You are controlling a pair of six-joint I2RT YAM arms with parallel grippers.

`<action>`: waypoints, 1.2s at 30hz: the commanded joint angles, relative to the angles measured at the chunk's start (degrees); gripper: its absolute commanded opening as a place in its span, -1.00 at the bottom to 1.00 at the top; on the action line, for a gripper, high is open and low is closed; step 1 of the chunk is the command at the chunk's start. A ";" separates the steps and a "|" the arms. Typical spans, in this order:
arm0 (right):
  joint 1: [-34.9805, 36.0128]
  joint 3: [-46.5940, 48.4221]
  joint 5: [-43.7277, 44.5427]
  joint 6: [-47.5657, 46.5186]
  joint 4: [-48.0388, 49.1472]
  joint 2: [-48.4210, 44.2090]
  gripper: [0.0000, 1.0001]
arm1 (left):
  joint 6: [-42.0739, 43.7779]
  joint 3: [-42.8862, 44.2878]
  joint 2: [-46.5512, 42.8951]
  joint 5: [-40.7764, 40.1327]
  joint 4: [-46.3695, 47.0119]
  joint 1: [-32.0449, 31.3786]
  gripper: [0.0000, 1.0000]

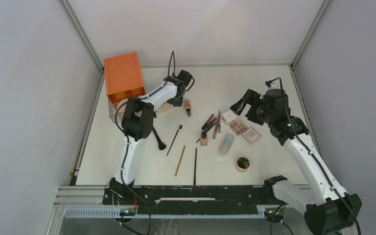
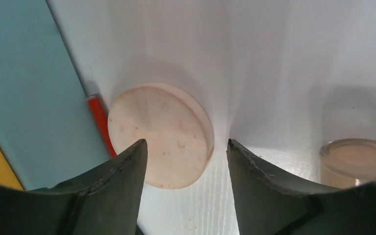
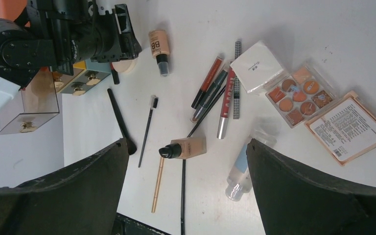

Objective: Organize the makeup
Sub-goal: Pick up the makeup tool from the center of the board.

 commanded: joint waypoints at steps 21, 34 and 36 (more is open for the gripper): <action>1.91 -1.54 1.13 1.76 3.27 -1.02 0.92 | -0.19 -9.32 -7.51 12.14 6.81 5.07 -0.99; 2.35 -3.62 4.12 3.33 6.61 -3.92 0.91 | 0.17 -16.33 -37.88 18.33 8.49 -2.41 -0.99; 2.35 -3.65 4.82 3.33 6.35 -4.12 0.91 | 0.42 -16.72 -43.12 18.15 7.15 -2.45 -0.99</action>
